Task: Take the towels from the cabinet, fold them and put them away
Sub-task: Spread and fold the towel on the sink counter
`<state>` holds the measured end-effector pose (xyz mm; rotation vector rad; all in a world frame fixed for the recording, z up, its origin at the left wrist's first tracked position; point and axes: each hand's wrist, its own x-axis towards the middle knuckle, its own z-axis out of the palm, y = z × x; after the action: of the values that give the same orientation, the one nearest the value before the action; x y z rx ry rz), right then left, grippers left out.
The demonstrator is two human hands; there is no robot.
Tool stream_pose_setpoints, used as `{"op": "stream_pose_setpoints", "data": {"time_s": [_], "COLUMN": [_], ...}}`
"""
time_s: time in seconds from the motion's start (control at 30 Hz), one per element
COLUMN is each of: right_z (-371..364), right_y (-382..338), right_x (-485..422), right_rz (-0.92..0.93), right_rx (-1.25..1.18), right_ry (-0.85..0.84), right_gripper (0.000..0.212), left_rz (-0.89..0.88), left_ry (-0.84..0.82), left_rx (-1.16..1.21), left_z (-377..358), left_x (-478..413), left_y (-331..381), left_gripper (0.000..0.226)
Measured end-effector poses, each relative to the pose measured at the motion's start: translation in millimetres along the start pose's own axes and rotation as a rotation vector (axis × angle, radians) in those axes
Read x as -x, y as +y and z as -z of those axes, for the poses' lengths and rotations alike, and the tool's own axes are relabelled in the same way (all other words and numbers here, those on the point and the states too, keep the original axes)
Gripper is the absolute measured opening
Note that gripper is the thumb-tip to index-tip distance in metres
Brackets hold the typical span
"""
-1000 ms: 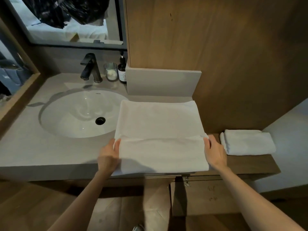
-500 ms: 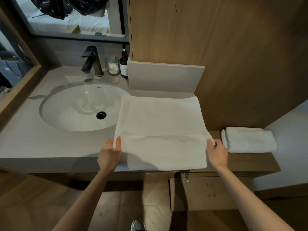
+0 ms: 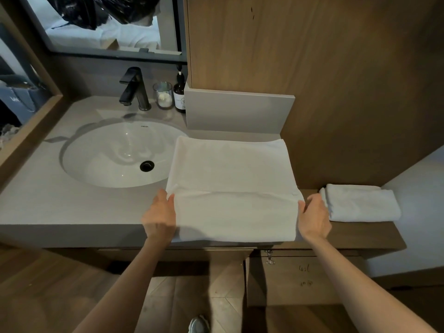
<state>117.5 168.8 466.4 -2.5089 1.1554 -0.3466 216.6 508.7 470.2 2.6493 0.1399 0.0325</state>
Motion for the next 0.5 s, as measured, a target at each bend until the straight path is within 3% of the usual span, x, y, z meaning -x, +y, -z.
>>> {"op": "stream_pose_setpoints", "data": {"time_s": [0.07, 0.13, 0.23, 0.27, 0.37, 0.5], "right_z": [4, 4, -12, -21, -45, -51], "right_y": [-11, -29, -64, -75, -86, -65], "right_x": [6, 22, 64, 79, 99, 83], "right_rz": [0.116, 0.276, 0.529, 0.575, 0.587, 0.668], "right_rx": [0.085, 0.058, -0.043, -0.026, 0.126, 0.261], "right_ry": [0.12, 0.148, -0.074, -0.162, -0.284, -0.29], "right_gripper": [0.025, 0.025, 0.033, 0.04, 0.059, 0.059], "left_rz": [-0.047, -0.177, -0.492, -0.574, -0.567, -0.698], "left_ry": [0.104, 0.127, 0.107, 0.033, -0.115, -0.098], "left_rx": [-0.002, -0.11, -0.05, -0.05, -0.173, -0.118], "left_z": [-4, -11, -30, -36, -62, -73], "left_x": [-4, -3, 25, 40, 60, 48], "left_y": [2, 13, 55, 70, 79, 46], "left_gripper": [0.019, 0.038, 0.05, 0.051, 0.05, 0.048]}}
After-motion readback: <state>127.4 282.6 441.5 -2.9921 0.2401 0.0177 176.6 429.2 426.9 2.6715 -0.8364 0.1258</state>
